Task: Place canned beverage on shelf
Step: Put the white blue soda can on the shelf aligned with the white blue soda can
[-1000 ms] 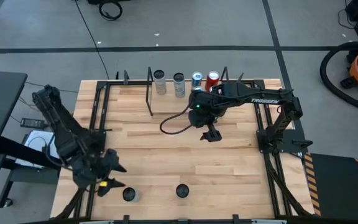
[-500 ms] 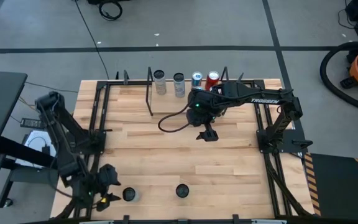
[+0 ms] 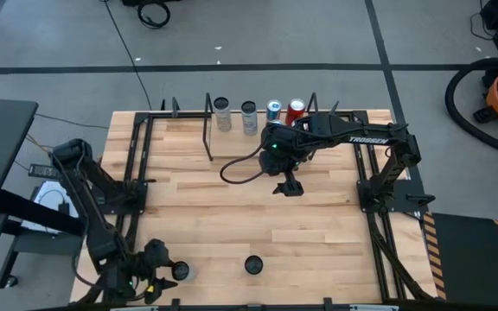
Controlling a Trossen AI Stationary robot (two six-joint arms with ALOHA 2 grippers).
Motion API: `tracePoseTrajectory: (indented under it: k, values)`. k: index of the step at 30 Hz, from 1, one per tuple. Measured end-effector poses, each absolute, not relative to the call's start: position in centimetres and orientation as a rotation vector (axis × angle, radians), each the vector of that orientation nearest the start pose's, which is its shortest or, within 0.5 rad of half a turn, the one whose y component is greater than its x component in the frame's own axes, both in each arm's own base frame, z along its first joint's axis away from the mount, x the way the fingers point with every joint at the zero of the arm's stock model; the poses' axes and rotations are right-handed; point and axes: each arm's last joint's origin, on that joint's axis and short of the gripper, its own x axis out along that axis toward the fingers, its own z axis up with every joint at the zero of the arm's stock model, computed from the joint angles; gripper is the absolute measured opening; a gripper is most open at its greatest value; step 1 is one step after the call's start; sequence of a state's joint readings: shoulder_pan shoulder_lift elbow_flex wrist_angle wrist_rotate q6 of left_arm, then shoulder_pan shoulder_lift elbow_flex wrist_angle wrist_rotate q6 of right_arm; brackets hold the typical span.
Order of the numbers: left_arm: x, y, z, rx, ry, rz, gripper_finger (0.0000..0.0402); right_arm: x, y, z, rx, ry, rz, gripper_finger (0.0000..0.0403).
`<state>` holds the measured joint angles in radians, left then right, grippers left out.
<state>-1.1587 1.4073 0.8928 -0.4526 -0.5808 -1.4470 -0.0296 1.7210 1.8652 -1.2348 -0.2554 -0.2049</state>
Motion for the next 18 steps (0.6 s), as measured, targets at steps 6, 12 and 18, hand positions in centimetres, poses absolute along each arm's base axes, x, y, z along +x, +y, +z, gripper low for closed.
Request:
tracePoseTrajectory:
  k: [6, 12, 18]
  values:
    - [12.7, -24.8, 20.6, -0.643, 0.833, 0.086, 0.0307, 33.8, -0.3, 37.4, -0.039, 1.052, 0.318, 0.0396]
    - [13.5, -24.8, 19.5, -0.646, 0.788, 0.157, 0.0307, 33.8, -0.3, 37.4, -0.063, 1.046, 0.332, 0.0396]
    - [14.8, -24.3, 18.6, -0.614, 0.761, 0.233, 0.0307, 33.9, -0.2, 37.5, -0.067, 1.027, 0.331, 0.0396]
